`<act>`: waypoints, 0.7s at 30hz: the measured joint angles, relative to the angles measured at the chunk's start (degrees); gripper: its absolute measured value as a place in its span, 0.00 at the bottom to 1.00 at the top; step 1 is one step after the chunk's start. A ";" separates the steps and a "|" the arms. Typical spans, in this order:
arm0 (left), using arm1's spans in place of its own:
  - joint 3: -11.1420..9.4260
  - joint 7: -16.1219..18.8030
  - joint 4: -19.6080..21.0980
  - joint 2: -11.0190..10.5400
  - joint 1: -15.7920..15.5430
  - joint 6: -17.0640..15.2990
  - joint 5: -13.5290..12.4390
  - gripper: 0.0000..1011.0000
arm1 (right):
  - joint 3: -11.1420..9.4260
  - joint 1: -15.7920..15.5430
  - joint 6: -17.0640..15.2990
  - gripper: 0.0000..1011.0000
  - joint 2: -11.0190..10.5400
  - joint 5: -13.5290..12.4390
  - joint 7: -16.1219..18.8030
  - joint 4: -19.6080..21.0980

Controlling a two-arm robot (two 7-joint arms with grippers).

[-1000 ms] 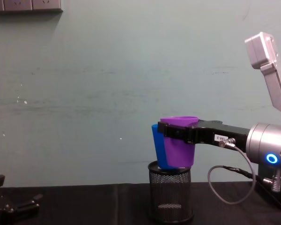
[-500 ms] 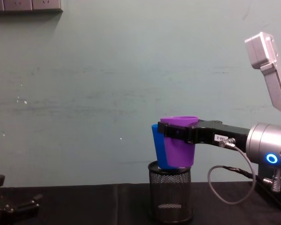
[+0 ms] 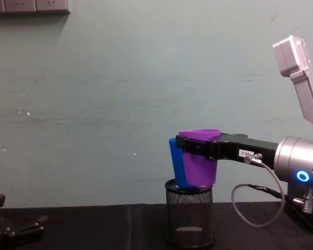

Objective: Pick up one cup with a gripper and tap it against the other cup.

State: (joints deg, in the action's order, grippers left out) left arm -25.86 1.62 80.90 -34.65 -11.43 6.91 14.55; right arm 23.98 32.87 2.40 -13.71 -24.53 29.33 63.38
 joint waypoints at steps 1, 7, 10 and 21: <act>0.00 0.00 0.00 0.00 0.00 0.00 0.00 0.99 | 0.00 0.00 0.00 0.74 0.00 0.00 0.00 0.00; 0.00 0.00 0.00 0.00 0.00 0.00 0.01 0.99 | -0.02 -0.22 0.48 0.74 0.00 -0.06 0.18 0.02; 0.00 0.00 0.00 0.00 0.00 0.00 0.00 0.99 | 0.01 -0.67 0.76 0.74 -0.13 -0.07 0.36 0.65; 0.00 0.00 0.00 0.00 0.00 0.00 0.00 0.99 | 0.18 -4.74 1.13 0.74 -1.54 0.15 -0.29 6.08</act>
State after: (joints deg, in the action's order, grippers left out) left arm -25.86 1.62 80.90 -34.65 -11.43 6.91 14.55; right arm 24.16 28.13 3.52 -15.25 -24.39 29.04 69.46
